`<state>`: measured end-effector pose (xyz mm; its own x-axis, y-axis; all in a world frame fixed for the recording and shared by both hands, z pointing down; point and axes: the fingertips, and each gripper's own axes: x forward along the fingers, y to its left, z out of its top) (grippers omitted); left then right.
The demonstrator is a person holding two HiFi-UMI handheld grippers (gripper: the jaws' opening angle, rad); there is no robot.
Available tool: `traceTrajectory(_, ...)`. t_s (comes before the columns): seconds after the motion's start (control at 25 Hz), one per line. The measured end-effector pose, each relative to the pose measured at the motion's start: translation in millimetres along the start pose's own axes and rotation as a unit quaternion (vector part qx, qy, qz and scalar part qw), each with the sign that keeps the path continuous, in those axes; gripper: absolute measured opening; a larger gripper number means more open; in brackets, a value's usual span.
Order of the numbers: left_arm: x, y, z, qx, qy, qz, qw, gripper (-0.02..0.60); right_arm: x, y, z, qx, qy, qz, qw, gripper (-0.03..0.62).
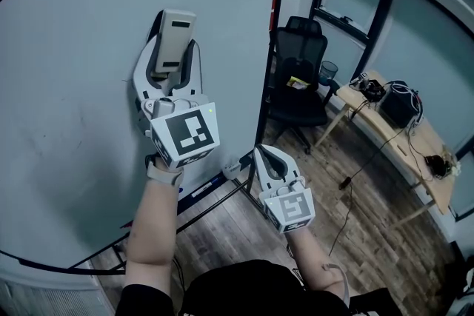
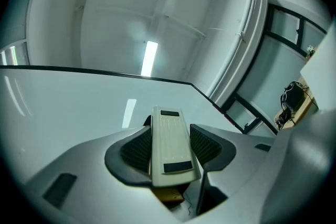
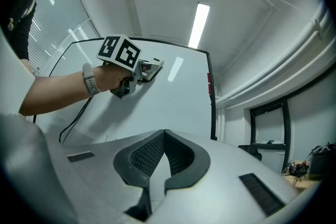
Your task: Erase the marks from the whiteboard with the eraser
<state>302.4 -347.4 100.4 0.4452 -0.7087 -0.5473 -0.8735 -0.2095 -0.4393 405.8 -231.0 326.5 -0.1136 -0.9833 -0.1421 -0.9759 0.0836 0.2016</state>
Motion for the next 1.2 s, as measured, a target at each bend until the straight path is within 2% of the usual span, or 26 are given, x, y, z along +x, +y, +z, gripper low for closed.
traceTrajectory(0.2, -13.7, -16.7, -20.7, 0.009, 0.016, -0.015, 0.9997, 0.241, -3.6, 2.4, -12.6, 0.010, 0.012, 0.003, 1.000, 0.026)
traceTrajectory(0.32, -25.5, -28.7, -42.4, 0.031, 0.028, -0.028, 0.9987, 0.241, -4.9, 7.3, -18.3, 0.015, 0.017, 0.008, 1.000, 0.026)
traceTrajectory(1.04, -102.0, -61.8, -139.0, 0.022, 0.121, -0.050, 0.9912, 0.245, -25.1, 38.7, -48.6, 0.031, 0.053, 0.030, 0.998, 0.026)
traceTrajectory(1.2, -121.7, -69.2, -159.6, 0.032, 0.134, -0.059, 0.9887, 0.245, -29.9, 47.2, -53.7, 0.032, 0.061, 0.036, 0.997, 0.026)
